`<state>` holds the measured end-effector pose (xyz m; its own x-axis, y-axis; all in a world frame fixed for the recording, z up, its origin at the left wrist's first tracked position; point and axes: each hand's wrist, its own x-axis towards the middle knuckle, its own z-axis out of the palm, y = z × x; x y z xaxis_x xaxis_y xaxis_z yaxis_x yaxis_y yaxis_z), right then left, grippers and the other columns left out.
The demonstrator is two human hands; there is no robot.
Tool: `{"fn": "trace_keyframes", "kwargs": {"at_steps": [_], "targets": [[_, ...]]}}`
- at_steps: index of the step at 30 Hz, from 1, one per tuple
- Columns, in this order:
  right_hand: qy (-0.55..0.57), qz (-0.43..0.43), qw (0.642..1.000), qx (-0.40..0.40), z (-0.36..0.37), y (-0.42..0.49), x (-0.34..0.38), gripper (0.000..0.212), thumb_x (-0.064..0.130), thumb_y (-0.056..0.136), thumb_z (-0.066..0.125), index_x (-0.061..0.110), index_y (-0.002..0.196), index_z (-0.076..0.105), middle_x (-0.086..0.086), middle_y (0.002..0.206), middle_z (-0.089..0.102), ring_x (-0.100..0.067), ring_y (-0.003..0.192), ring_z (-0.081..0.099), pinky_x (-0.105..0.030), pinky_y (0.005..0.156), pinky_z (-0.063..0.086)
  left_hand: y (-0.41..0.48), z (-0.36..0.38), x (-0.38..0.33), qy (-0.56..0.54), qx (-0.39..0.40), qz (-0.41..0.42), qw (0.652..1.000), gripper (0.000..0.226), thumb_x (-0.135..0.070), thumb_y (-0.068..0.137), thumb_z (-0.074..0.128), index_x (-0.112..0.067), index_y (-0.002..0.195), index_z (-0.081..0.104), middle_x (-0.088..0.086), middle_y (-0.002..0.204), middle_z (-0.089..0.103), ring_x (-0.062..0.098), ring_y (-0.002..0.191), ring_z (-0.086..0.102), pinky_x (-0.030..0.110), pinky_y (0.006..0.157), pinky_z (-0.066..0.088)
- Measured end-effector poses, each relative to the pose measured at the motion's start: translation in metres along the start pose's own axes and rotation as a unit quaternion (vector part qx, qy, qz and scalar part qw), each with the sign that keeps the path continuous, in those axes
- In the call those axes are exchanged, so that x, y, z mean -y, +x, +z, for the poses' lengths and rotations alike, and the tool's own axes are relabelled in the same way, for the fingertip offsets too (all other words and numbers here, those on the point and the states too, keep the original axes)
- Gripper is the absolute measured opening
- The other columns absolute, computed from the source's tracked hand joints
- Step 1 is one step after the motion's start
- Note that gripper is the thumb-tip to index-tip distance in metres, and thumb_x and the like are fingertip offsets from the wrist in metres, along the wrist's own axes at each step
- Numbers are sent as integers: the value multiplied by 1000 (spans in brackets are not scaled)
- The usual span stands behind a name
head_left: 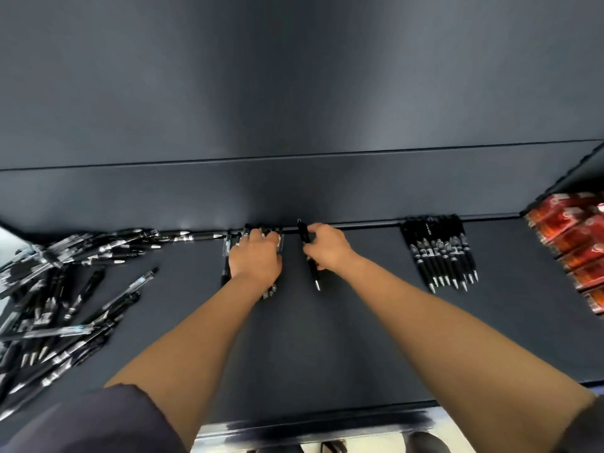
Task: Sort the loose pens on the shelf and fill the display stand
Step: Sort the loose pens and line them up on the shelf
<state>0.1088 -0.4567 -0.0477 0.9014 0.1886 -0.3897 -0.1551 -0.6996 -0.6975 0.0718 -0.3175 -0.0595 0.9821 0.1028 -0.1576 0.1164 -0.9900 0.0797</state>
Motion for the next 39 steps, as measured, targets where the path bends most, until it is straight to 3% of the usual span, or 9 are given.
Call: {"fn": "trace_keyframes", "kwargs": {"at_steps": [4, 7, 14, 18, 26, 31, 35, 39], "targets": [[-40, -17, 999, -7, -8, 2, -7, 46, 12, 90, 54, 11, 135, 44, -15, 110, 63, -31, 100, 61, -46, 84, 54, 2, 0, -11, -10, -36, 29, 999, 29, -27, 90, 50, -16, 117, 52, 10, 116, 48, 31, 109, 47, 40, 87, 40], [-95, -22, 995, -32, -22, -3, -14, 42, 16, 91, 53, 14, 132, 47, -13, 109, 63, -31, 103, 59, -42, 86, 51, 9, -4, -31, -24, -52, 77, 995, 25, -26, 90, 49, -18, 113, 55, 8, 115, 50, 29, 108, 47, 38, 87, 38], [-222, 17, 964, -143, -75, -22, -54, 35, 15, 88, 52, 14, 123, 51, -14, 111, 62, -36, 100, 60, -33, 67, 43, 24, -6, -96, -54, -73, 197, 976, 17, -27, 91, 47, -21, 103, 58, 1, 105, 55, 23, 102, 50, 32, 80, 33], [-242, 75, 947, -200, -105, -32, -88, 29, 12, 89, 50, 10, 118, 50, -14, 116, 59, -37, 102, 60, -35, 68, 43, 28, -4, -130, -61, -71, 230, 969, 14, -27, 93, 46, -21, 100, 57, -1, 101, 56, 21, 99, 50, 30, 79, 32], [-288, 118, 934, -177, -125, -31, -124, 33, 6, 89, 54, 10, 122, 48, -13, 122, 50, -36, 110, 55, -35, 68, 39, 30, -1, -151, -60, -52, 238, 968, 13, -26, 93, 47, -22, 102, 56, -2, 100, 56, 20, 99, 50, 30, 81, 34], [-309, 82, 928, -192, -125, -28, -117, 36, 16, 92, 53, 15, 128, 47, -10, 127, 48, -33, 113, 51, -36, 73, 40, 27, -2, -147, -59, -55, 227, 970, 13, -25, 93, 46, -22, 102, 56, -3, 98, 56, 19, 98, 50, 29, 78, 31], [-332, -4, 917, -222, -117, -27, -94, 27, 24, 95, 48, 16, 121, 51, -8, 119, 52, -31, 108, 51, -33, 64, 39, 23, -15, -130, -50, -83, 220, 971, 13, -25, 93, 46, -21, 100, 55, -3, 98, 57, 20, 97, 50, 29, 76, 30], [-345, -98, 906, -226, -99, -25, -61, 27, 30, 96, 46, 16, 118, 55, -6, 115, 55, -30, 104, 54, -34, 72, 42, 17, -32, -97, -35, -115, 204, 971, 14, -25, 92, 45, -20, 102, 55, -2, 101, 60, 21, 99, 52, 30, 76, 33]]}}
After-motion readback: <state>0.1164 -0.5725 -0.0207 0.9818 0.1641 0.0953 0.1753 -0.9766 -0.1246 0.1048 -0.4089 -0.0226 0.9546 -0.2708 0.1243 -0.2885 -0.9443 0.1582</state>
